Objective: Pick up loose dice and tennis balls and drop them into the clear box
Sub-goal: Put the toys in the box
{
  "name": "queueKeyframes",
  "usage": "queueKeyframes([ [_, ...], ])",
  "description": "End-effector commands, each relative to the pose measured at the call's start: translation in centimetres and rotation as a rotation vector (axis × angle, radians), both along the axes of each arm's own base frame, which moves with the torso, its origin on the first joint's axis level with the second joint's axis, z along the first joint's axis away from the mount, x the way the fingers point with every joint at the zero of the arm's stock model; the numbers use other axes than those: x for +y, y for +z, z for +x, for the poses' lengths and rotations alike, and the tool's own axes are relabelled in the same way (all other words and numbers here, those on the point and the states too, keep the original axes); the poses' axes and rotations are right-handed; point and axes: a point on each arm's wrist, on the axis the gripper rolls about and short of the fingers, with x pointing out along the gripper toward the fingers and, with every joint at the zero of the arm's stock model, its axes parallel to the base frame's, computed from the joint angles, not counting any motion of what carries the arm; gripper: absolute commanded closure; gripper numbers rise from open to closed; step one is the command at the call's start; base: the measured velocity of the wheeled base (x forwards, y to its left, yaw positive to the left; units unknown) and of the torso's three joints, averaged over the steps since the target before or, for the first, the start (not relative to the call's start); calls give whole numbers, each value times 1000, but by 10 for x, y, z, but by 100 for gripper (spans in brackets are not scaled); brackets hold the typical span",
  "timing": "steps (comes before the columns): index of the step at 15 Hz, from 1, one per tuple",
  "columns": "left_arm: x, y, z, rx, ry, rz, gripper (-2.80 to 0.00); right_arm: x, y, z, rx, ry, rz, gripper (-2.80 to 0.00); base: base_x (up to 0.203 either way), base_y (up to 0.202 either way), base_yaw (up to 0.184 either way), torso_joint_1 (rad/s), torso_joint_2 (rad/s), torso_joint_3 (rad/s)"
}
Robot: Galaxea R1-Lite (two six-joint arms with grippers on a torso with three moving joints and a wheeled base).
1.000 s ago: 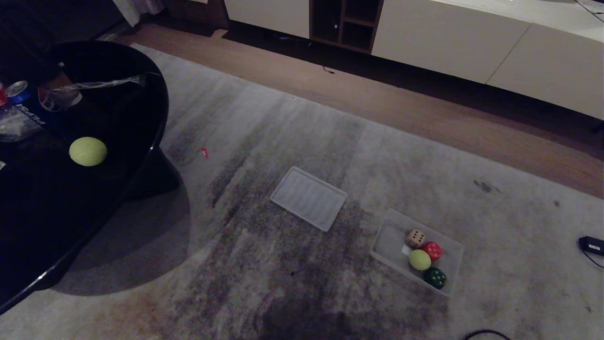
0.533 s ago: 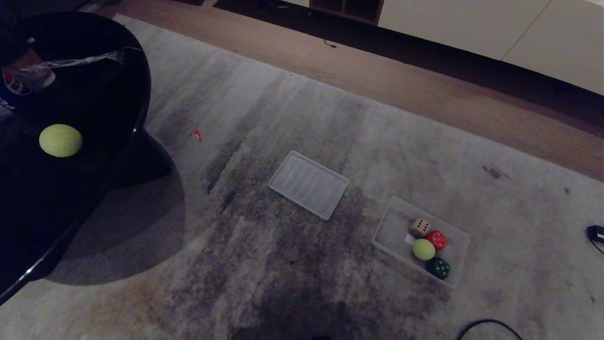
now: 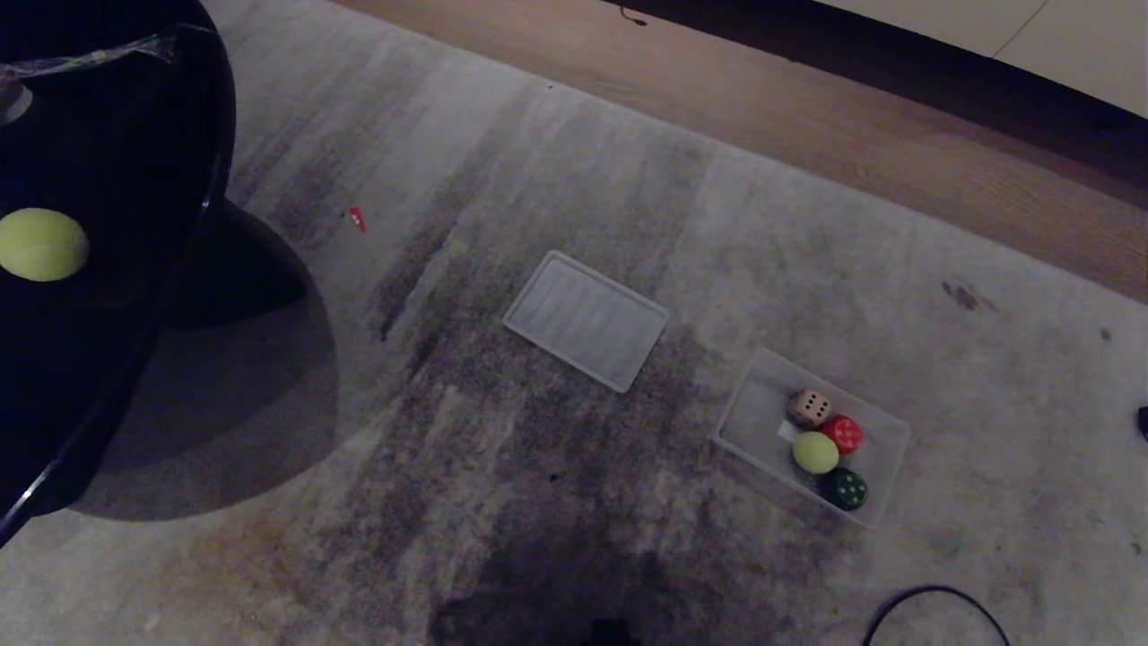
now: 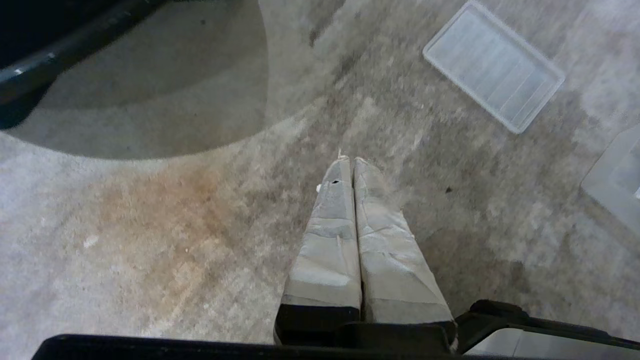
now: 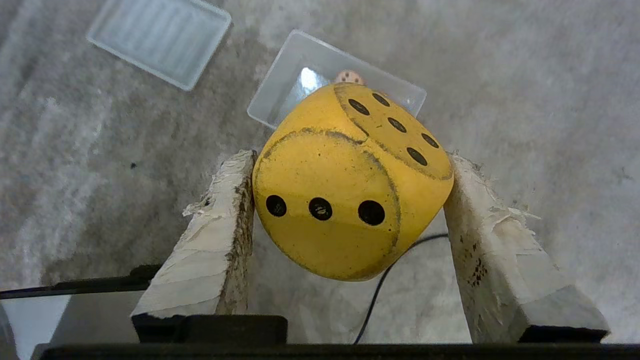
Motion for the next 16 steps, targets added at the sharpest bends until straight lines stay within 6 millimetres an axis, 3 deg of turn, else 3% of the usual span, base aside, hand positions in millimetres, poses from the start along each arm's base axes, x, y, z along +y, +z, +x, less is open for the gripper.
queueKeyframes([
  [1, 0, 0, 0, 2, 1, -2, 0, 0, 0, 0, 3, 0, 2, 0, 0, 0, 0, 6, -2, -193],
  [16, 0, 0, 0, 2, 1, -2, 0, 0, 0, 0, 3, 0, 2, 0, 0, 0, 0, 1, 2, -198],
])
